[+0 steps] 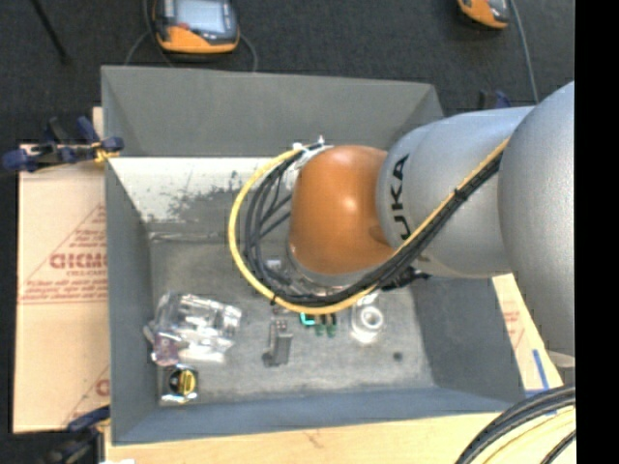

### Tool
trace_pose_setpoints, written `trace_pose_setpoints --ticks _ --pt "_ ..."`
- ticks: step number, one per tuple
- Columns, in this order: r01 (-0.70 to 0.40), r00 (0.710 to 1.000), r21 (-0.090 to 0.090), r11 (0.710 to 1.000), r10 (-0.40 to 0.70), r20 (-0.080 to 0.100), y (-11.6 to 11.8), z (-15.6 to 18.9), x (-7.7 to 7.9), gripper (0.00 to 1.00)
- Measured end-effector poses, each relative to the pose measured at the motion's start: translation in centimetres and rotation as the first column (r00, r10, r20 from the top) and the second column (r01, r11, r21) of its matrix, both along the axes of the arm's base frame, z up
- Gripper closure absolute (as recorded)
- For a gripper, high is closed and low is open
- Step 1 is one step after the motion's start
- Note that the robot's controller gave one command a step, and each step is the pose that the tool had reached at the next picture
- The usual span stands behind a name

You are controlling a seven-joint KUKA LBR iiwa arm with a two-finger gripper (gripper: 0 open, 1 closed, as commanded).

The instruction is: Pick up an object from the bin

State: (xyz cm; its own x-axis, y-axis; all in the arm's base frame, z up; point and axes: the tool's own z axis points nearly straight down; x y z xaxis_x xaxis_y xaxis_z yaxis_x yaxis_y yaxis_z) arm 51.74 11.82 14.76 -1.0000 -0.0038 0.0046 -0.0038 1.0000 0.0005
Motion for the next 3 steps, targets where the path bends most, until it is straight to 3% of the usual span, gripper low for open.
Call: trace_pose_setpoints --ticks 1,2,3 --pt "-0.202 0.979 0.001 0.979 0.202 0.009 10.7 -7.9 3.0 0.0" --pt "-0.195 0.981 0.003 0.981 0.195 0.012 10.6 -7.6 3.2 1.0" --pt "-0.173 0.985 0.002 0.985 0.173 0.012 11.1 9.4 0.7 1.0"
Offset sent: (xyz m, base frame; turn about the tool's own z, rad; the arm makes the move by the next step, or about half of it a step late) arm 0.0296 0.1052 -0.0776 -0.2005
